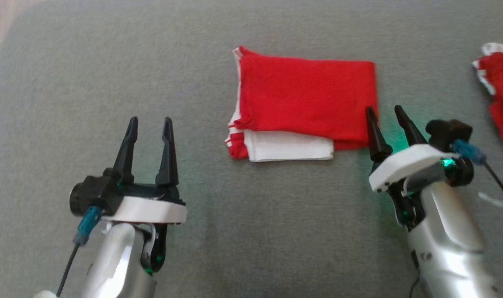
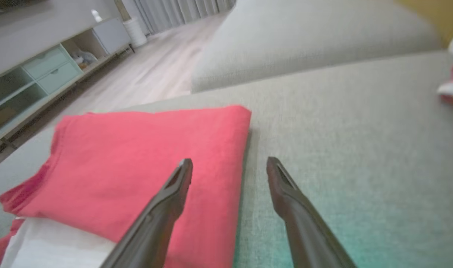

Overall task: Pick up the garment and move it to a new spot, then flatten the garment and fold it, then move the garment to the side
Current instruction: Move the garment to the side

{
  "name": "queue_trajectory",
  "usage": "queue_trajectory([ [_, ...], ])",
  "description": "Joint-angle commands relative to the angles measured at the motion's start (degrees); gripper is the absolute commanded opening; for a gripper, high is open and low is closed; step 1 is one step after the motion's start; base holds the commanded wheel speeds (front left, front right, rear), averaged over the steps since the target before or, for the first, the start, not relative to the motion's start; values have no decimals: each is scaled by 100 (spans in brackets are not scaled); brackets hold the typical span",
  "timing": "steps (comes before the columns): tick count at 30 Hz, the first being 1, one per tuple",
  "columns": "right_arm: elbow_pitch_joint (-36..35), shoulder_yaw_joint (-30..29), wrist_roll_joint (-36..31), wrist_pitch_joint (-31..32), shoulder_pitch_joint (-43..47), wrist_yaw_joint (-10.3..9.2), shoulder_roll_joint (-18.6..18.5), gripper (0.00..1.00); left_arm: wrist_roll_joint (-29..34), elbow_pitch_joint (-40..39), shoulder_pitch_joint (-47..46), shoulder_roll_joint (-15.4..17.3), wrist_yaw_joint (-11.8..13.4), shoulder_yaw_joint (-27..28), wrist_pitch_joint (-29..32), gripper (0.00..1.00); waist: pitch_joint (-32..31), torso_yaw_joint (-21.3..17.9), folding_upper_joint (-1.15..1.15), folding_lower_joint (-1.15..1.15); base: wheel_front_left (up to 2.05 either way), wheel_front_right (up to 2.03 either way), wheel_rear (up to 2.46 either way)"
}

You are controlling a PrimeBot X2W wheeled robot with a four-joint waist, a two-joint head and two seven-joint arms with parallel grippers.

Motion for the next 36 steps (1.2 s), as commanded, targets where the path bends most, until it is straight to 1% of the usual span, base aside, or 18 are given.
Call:
queue_trajectory([
  [1,176,143,192,94,-310,-4,7,100,-20,-142,-267,46,-36,102,-29,100,137,186,0,-1,0,0,0],
  [6,1094,302,148,233,-779,-4,7,100,-103,-123,-376,46,15,23,-29,100,170,356,0,-1,0,0,0],
  [7,1094,302,148,233,-779,-4,7,100,-103,-123,-376,46,15,23,-29,100,170,356,0,-1,0,0,0],
  [9,1395,409,73,289,-889,-4,7,100,-111,-120,-374,46,22,27,-29,100,150,381,0,-1,0,0,0],
  [10,1513,448,-28,276,-940,-4,7,42,-111,-115,-372,46,26,34,-29,100,138,386,0,-1,0,0,0],
  [11,1601,471,-162,213,-988,-4,7,0,-111,-109,-371,46,31,45,-29,100,120,389,0,-1,0,0,0],
  [15,1823,374,-540,-117,-1125,-4,7,0,-100,-112,-351,46,57,84,-29,100,-7,336,0,-1,0,0,0],
  [19,1881,297,-1045,-405,-1197,-4,6,0,-68,-129,-271,46,55,74,-29,100,-202,164,0,-1,0,0,0],
  [23,1766,278,-1552,-518,-1179,-4,-72,0,-69,-158,-178,46,73,-17,-29,100,-450,-97,0,-1,0,0,0],
  [27,1519,403,-1843,-444,-1081,-4,-245,0,-131,-188,-67,46,137,-178,-29,100,-718,-434,0,-1,0,0,0],
  [31,1124,775,-1925,-230,-986,-4,-559,0,-242,-243,43,46,232,-344,-29,100,-903,-811,0,-1,0,0,0],
  [36,498,1130,-1741,150,-1042,-4,-1304,0,-247,-334,9,46,299,-539,-29,100,-788,-1115,0,-1,0,0,0],
])
